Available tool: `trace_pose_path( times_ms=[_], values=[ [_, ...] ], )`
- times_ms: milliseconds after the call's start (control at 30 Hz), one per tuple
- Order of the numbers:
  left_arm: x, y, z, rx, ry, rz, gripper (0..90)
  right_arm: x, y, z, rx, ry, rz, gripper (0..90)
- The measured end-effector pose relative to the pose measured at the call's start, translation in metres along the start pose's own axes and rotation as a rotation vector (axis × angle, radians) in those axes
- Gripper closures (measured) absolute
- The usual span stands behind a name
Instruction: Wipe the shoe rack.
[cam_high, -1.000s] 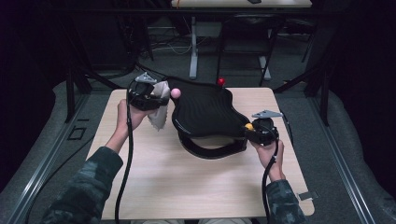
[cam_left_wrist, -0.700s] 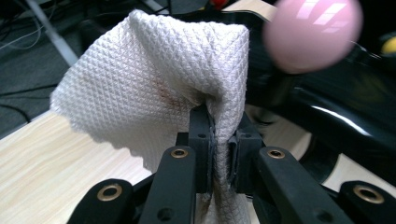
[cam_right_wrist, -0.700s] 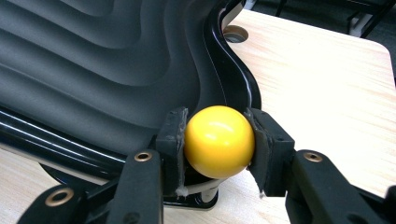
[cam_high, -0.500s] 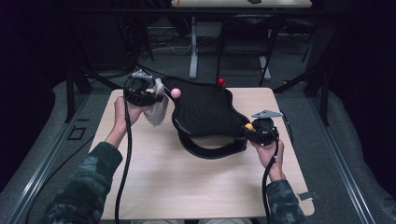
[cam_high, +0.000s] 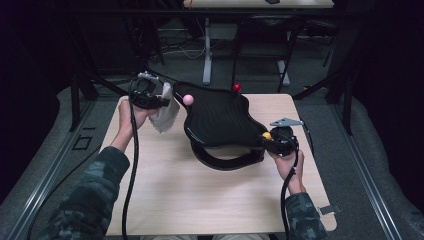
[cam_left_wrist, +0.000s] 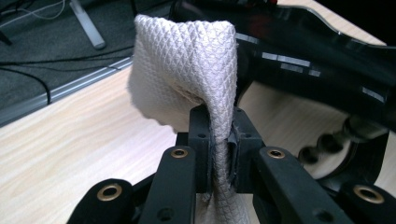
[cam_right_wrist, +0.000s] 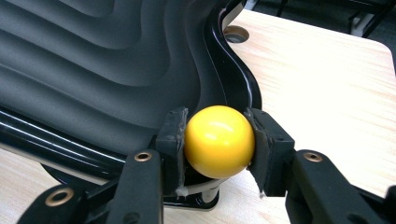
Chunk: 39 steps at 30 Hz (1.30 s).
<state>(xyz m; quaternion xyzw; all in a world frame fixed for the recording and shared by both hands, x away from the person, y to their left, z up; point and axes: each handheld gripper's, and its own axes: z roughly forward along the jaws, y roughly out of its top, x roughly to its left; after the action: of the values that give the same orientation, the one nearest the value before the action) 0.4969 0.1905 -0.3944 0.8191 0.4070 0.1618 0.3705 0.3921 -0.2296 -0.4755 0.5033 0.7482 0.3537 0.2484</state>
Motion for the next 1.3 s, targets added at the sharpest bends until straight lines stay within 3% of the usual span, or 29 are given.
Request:
trace_pose_path(
  times_ms=[200,433,633,700,767,967,1033,1100,1167,1300],
  values=[
    [0.001,-0.019,-0.011,0.035,0.011,0.002,81.9,0.0,0.0,0.0,0.002,-0.001,0.001,59.7],
    [0.001,-0.049,-0.027,0.051,0.006,-0.034,81.8,0.0,0.0,0.0,0.001,0.0,0.004,59.7],
    [-0.003,-0.09,-0.032,0.082,-0.002,-0.065,81.8,0.0,0.0,0.0,-0.003,-0.002,0.005,59.6],
    [-0.004,-0.101,-0.033,0.093,0.015,-0.068,81.8,0.0,0.0,0.0,-0.001,0.0,0.007,59.6],
    [-0.005,-0.115,-0.036,0.089,0.008,-0.098,81.7,0.0,0.0,0.0,-0.001,-0.001,0.007,59.6],
    [-0.011,-0.145,-0.039,0.117,0.05,-0.116,81.3,0.001,0.0,0.0,0.001,-0.011,0.006,59.5],
    [-0.015,-0.151,-0.04,0.134,0.058,-0.116,80.8,0.001,0.0,0.0,0.004,-0.01,0.006,59.4],
    [-0.017,-0.151,-0.041,0.156,0.069,-0.082,80.7,0.001,0.001,0.0,0.005,-0.011,0.005,59.3],
    [-0.019,-0.154,-0.041,0.146,0.073,-0.092,81.0,0.001,0.0,0.0,0.005,-0.011,0.006,59.2],
    [-0.022,-0.165,-0.033,0.177,0.077,-0.099,81.6,0.002,0.001,0.0,0.004,-0.026,0.008,56.3]
  ],
)
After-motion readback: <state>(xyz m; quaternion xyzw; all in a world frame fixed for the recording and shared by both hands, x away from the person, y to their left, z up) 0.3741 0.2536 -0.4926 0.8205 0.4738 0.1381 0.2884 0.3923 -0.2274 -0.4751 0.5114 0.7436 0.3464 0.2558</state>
